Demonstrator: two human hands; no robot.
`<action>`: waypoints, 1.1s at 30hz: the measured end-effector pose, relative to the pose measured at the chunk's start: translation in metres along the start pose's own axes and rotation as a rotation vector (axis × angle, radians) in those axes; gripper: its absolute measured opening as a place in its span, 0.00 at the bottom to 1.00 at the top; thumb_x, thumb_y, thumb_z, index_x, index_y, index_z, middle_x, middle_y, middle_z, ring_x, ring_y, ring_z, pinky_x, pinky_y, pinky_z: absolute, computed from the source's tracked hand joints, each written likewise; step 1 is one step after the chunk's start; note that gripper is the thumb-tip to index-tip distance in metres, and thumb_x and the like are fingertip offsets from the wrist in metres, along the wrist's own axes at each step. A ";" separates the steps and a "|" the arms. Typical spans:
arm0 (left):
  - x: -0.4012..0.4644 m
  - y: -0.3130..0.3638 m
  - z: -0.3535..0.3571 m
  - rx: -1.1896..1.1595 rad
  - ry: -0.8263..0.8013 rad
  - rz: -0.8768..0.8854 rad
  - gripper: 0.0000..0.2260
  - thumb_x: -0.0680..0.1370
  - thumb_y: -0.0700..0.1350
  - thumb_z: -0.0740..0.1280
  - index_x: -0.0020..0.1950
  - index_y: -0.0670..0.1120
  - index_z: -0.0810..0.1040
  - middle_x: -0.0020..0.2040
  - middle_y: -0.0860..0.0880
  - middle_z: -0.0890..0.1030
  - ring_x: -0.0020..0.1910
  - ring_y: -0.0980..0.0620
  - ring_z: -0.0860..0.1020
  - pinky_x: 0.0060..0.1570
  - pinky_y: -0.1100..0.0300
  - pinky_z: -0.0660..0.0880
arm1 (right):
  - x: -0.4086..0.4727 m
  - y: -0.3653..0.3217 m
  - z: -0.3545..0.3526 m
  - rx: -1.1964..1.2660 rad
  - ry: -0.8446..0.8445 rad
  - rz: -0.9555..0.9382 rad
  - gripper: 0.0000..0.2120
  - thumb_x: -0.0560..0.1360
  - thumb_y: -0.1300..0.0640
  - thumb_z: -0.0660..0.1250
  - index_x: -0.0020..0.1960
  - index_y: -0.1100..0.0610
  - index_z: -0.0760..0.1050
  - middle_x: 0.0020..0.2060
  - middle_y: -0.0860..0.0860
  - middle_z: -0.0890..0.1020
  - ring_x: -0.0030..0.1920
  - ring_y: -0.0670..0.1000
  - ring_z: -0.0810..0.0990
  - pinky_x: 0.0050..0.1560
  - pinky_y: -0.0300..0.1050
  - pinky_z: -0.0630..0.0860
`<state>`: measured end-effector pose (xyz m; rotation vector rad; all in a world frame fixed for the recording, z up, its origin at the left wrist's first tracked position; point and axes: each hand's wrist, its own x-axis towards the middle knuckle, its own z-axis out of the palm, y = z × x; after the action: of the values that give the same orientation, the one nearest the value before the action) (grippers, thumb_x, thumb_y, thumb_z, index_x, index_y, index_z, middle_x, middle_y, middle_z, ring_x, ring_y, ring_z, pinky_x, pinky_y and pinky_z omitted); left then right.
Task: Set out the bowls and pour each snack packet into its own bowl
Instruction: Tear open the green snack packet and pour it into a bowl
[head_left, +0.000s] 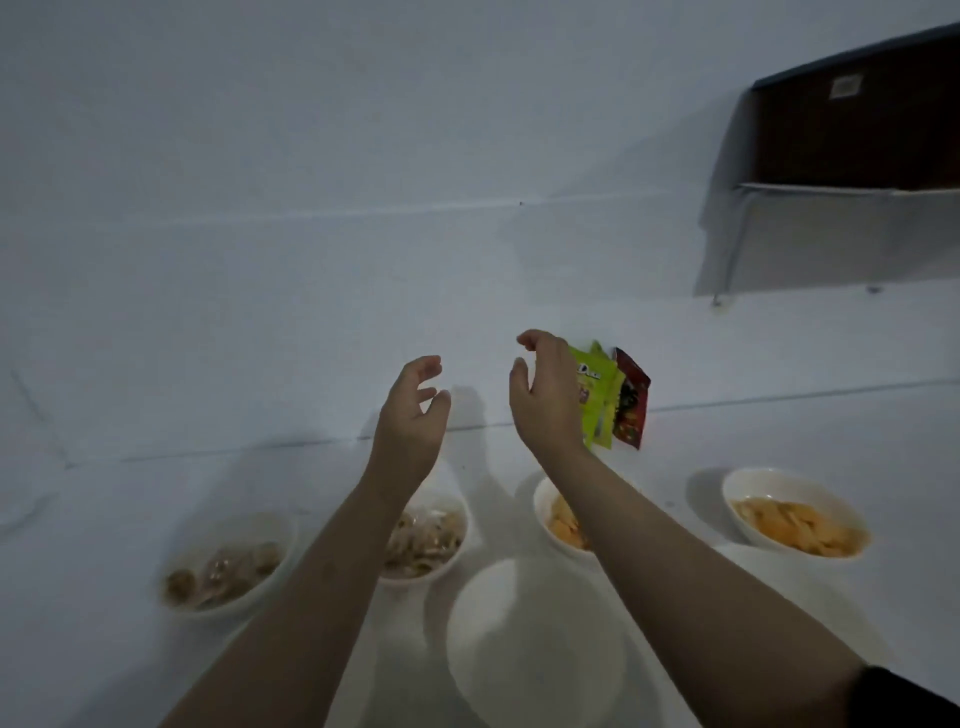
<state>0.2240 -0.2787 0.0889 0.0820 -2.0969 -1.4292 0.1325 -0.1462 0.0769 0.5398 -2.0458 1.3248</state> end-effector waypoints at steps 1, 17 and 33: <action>0.012 -0.006 -0.002 -0.002 -0.013 -0.025 0.15 0.81 0.40 0.62 0.67 0.50 0.72 0.64 0.54 0.76 0.59 0.51 0.76 0.51 0.70 0.68 | 0.011 0.010 0.008 -0.070 -0.011 0.015 0.14 0.79 0.61 0.60 0.64 0.59 0.72 0.59 0.54 0.75 0.61 0.54 0.72 0.62 0.48 0.70; 0.122 -0.058 0.036 -0.013 -0.135 -0.282 0.15 0.80 0.41 0.62 0.66 0.49 0.72 0.65 0.52 0.76 0.59 0.52 0.75 0.64 0.51 0.73 | 0.110 0.125 0.040 -1.163 -0.569 0.291 0.26 0.77 0.56 0.59 0.73 0.58 0.61 0.67 0.55 0.73 0.71 0.60 0.63 0.71 0.61 0.60; 0.106 -0.068 0.054 0.006 -0.097 -0.375 0.15 0.80 0.41 0.61 0.66 0.50 0.72 0.64 0.53 0.76 0.62 0.52 0.74 0.66 0.48 0.71 | 0.104 0.146 0.039 -1.068 -0.581 0.107 0.10 0.79 0.63 0.59 0.59 0.57 0.72 0.54 0.54 0.79 0.54 0.57 0.79 0.44 0.50 0.74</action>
<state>0.0917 -0.3007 0.0629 0.4363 -2.2494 -1.6687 -0.0463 -0.1225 0.0433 0.3124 -2.8731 -0.0498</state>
